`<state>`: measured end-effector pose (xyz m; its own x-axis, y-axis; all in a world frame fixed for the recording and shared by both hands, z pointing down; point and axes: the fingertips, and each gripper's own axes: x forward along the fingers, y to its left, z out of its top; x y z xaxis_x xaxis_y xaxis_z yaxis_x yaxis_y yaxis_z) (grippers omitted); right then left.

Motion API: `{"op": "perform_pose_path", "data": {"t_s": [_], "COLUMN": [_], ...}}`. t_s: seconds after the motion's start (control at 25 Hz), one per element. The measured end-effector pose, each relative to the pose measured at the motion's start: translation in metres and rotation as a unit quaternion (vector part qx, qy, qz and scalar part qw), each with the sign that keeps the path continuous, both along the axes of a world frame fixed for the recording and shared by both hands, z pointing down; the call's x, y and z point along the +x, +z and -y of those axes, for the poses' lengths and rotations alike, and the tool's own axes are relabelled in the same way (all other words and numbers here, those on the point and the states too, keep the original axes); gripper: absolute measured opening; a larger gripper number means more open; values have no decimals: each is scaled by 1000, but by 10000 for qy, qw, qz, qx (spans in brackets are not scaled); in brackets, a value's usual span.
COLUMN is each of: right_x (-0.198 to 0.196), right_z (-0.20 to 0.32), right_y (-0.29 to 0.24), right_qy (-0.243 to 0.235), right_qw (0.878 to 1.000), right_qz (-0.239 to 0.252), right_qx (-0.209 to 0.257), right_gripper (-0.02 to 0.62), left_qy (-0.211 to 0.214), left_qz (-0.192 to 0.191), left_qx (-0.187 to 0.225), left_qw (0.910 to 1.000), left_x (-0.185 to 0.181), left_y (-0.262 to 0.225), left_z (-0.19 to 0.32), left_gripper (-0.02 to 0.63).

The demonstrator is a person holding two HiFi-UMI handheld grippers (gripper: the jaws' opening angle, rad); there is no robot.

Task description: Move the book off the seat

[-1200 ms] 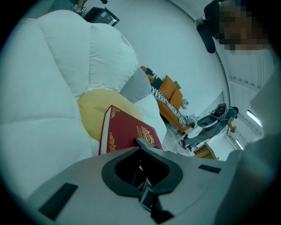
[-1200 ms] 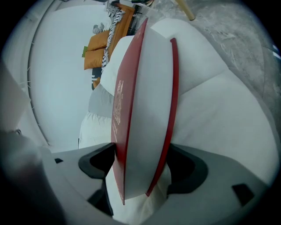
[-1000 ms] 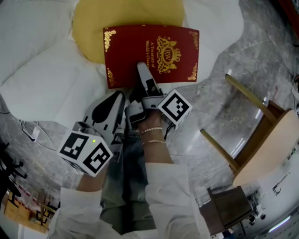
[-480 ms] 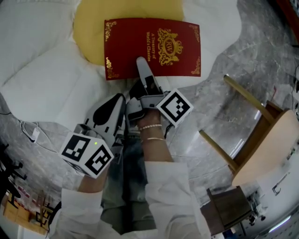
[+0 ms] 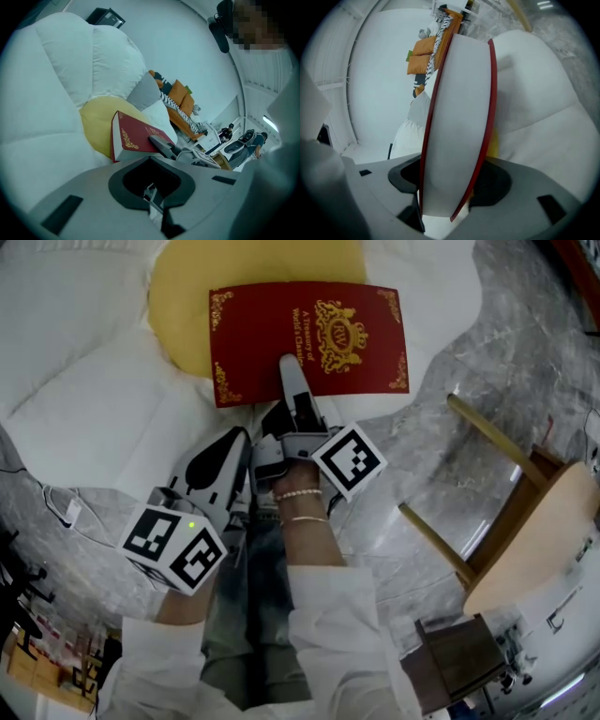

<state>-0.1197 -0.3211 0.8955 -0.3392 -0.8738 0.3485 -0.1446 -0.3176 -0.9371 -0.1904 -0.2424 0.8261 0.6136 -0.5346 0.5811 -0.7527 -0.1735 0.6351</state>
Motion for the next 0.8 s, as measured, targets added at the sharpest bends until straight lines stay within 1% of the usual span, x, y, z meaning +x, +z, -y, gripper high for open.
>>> {"op": "perform_pose_path", "data": {"t_s": [0.12,0.2,0.32,0.36,0.56,0.8], "right_x": [-2,-4,4,7,17,19], "right_z": [5,2,-4,-5,-6,-13], "right_y": [-15,-24,-31,-35,-59,-98], "right_qy": [-65,-179,-432,-464,-483,-566], "right_qw": [9995,9985,9928,9914,9863,9821], "right_qz": [-294,-518,-1102,-1212,-1560,-1777], "right_qx": [56,-1,-155,-176,-237,-268], "right_gripper": [276,270,267,265,262,262], "left_qy": [31,51,94,114,210,266], "left_qz": [21,27,45,57,138,172], "left_qx": [74,132,220,255,406,562], "left_qw": [10000,9999,9997,9996,9989,9979], "left_x": [-1,-2,-1,0,-1,0], "left_y": [-9,-17,-31,-35,-53,-88], "left_z": [6,9,14,16,24,33], "left_gripper": [6,6,6,6,6,6]}}
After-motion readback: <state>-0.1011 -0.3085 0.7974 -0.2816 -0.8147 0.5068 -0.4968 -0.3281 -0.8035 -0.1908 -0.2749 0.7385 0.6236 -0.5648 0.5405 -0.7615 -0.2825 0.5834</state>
